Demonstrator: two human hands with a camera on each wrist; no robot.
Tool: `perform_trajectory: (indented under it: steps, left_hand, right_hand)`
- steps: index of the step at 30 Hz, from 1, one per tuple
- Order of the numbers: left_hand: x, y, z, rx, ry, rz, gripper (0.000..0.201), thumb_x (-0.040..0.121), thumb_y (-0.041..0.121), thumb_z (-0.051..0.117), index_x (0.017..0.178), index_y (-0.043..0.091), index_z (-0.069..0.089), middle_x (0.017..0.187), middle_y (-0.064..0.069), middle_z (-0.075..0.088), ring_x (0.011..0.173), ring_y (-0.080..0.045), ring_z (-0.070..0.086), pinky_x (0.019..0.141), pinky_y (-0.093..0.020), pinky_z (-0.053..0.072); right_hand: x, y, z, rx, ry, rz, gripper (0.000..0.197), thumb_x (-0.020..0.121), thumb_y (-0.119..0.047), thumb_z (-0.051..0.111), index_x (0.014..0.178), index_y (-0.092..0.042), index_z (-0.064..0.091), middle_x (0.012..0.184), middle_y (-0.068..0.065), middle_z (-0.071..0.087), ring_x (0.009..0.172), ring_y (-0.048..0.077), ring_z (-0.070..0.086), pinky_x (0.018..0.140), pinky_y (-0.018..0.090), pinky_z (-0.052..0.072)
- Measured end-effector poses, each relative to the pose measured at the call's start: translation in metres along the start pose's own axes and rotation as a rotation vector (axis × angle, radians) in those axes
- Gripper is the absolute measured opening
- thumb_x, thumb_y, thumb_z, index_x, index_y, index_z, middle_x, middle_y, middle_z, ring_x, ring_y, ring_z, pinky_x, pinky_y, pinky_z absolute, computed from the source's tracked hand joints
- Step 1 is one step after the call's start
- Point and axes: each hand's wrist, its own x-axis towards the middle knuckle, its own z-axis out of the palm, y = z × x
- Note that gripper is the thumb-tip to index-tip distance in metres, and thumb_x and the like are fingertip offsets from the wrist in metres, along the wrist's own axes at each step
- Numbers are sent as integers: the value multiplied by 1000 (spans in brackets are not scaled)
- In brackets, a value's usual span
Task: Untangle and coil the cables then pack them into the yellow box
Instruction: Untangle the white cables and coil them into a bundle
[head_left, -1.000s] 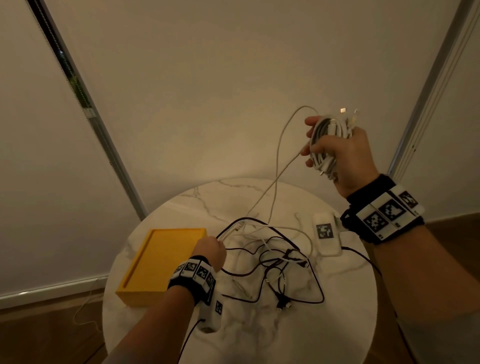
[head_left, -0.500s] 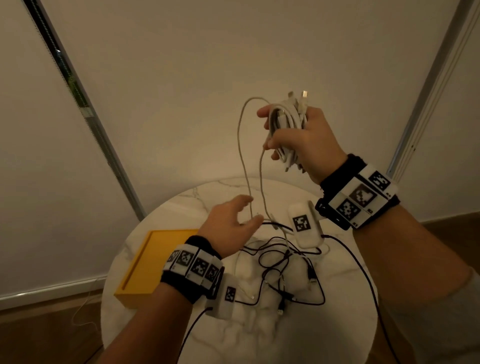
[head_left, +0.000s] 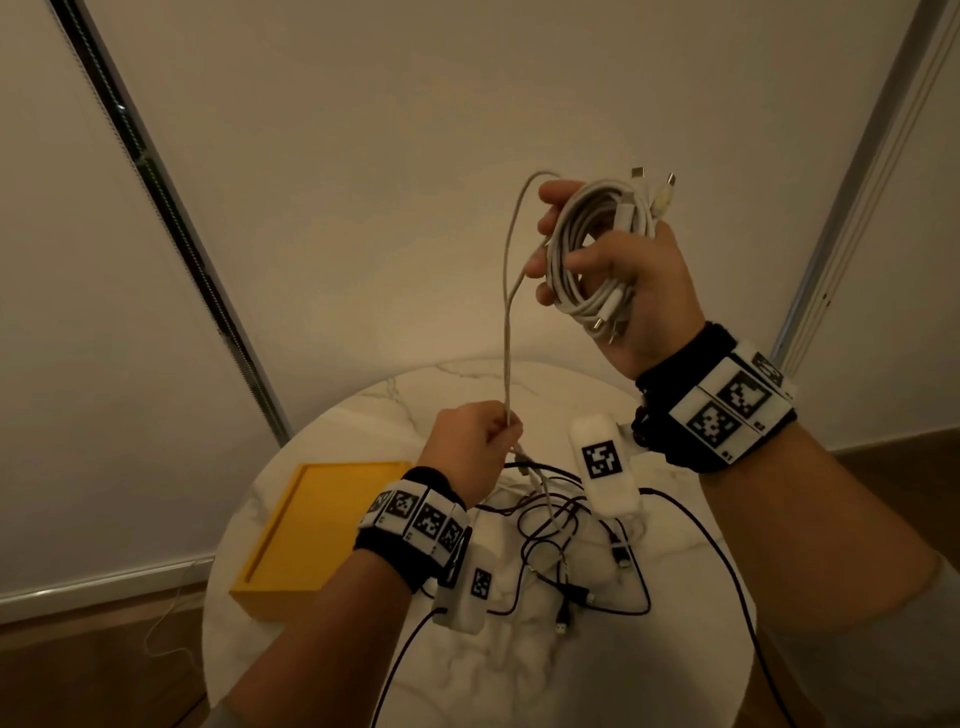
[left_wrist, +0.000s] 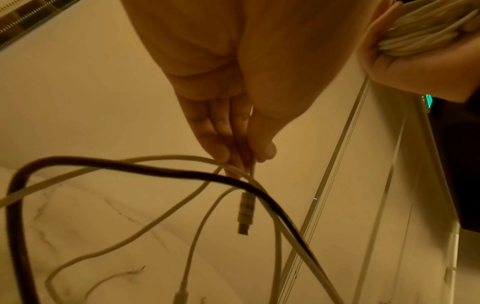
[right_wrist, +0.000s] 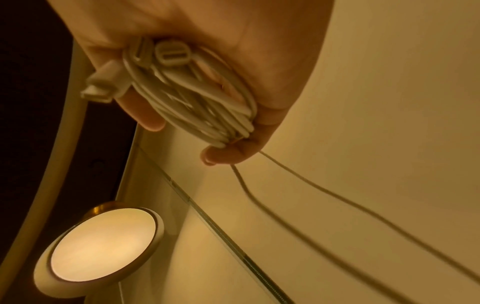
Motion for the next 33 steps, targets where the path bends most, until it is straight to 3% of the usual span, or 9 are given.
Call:
perform_trajectory:
  steps: [2, 7, 10, 14, 19, 24, 27, 30, 33]
  left_hand:
    - [1, -2, 0, -39, 29, -4, 11, 95, 16, 64, 91, 13, 73, 81, -2, 74, 77, -12, 71, 80, -30, 58]
    - [3, -6, -14, -375, 357, -24, 15, 95, 14, 64, 83, 23, 67, 76, -1, 72, 66, -12, 71, 67, -30, 59]
    - [6, -12, -26, -480, 478, -37, 14, 98, 17, 60, 88, 25, 65, 77, -3, 71, 68, -14, 70, 66, -28, 58]
    - [3, -12, -25, -625, 354, -127, 13, 99, 17, 58, 90, 14, 68, 72, -5, 69, 64, -13, 69, 64, -26, 57]
    - [-14, -14, -10, -814, 269, -246, 22, 100, 16, 57, 84, 5, 68, 62, -3, 65, 65, -17, 67, 61, -24, 56]
    - [-43, -15, 10, -925, 109, -323, 17, 101, 18, 53, 102, 7, 66, 63, 4, 63, 73, -22, 68, 66, -31, 58]
    - [-63, -12, 20, -919, -13, -281, 24, 101, 10, 54, 123, 10, 64, 82, -4, 68, 80, -23, 67, 73, -34, 59]
    - [-80, -8, 25, -861, -120, -157, 34, 99, 3, 55, 131, 12, 61, 103, -22, 68, 87, -32, 69, 79, -42, 61]
    - [-89, -3, 29, -741, -179, -48, 39, 97, 3, 59, 132, 21, 62, 95, -13, 64, 83, -26, 69, 73, -37, 61]
  right_hand:
    - [-2, 2, -3, -71, 37, 6, 52, 68, -2, 54, 119, 4, 63, 105, 20, 58, 80, 33, 64, 62, 37, 51]
    - [-10, 22, -20, -405, 144, 203, 40, 66, -7, 61, 106, -6, 65, 101, 23, 63, 74, 29, 66, 57, 35, 54]
    - [-26, 40, -32, -433, 134, 324, 29, 81, -1, 62, 109, -4, 64, 111, 31, 64, 72, 25, 65, 56, 30, 55]
    - [-51, 71, -40, -430, 124, 465, 38, 75, -16, 68, 113, -18, 61, 110, 27, 68, 73, 24, 67, 61, 34, 55]
    - [-83, 105, -51, -338, 251, 596, 57, 87, 0, 64, 135, -24, 45, 107, 23, 70, 70, 24, 63, 58, 36, 49]
    - [-119, 130, -53, -98, 298, 686, 42, 90, 2, 61, 128, -13, 58, 85, 18, 59, 64, 26, 60, 57, 35, 48]
    - [-140, 137, -50, 73, 290, 708, 38, 91, -6, 65, 128, -8, 58, 83, 15, 61, 63, 25, 59, 57, 33, 48]
    - [-152, 142, -47, 201, 259, 690, 51, 79, -22, 81, 122, -3, 61, 95, 22, 66, 81, 34, 66, 76, 45, 55]
    - [-158, 143, -42, 237, 228, 685, 61, 83, -37, 81, 124, 3, 60, 117, 30, 66, 106, 45, 65, 84, 54, 54]
